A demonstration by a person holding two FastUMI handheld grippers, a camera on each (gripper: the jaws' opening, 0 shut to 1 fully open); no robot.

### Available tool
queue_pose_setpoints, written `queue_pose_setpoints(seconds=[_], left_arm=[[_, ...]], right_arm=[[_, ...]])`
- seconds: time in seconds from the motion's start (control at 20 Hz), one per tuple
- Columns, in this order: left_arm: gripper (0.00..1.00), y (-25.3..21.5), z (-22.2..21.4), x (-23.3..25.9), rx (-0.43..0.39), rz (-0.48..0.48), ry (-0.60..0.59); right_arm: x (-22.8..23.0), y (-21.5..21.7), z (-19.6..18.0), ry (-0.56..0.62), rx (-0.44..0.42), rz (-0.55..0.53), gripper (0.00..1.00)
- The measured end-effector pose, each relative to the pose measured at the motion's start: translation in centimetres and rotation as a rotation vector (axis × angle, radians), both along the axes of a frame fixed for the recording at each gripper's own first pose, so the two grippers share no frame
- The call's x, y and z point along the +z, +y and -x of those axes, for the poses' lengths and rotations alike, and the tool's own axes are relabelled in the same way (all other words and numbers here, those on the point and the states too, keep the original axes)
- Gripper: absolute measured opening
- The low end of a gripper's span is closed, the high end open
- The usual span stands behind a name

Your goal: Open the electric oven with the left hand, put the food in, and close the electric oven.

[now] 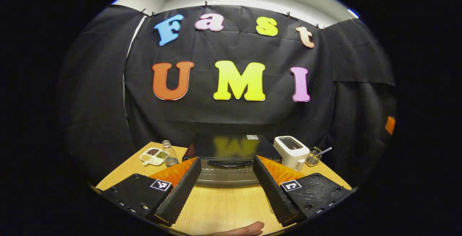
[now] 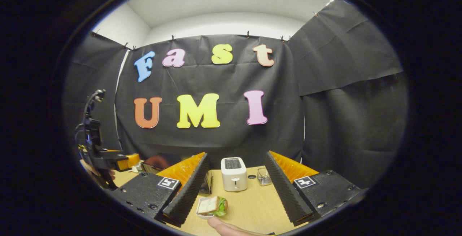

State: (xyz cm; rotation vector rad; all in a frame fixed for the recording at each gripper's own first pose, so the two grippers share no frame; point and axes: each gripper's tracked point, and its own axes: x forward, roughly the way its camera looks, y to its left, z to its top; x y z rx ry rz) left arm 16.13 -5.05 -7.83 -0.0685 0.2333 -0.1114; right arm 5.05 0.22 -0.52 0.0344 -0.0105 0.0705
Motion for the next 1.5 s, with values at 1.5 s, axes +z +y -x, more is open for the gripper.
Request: queue_pose_setpoints(seconds=[1.5], left_arm=[[0.98, -1.6, -9.8, -11.9, -0.005, -0.058, 0.344]], right_arm=[[-2.4, -1.2, -3.1, 0.062, 0.008, -0.002, 1.00]])
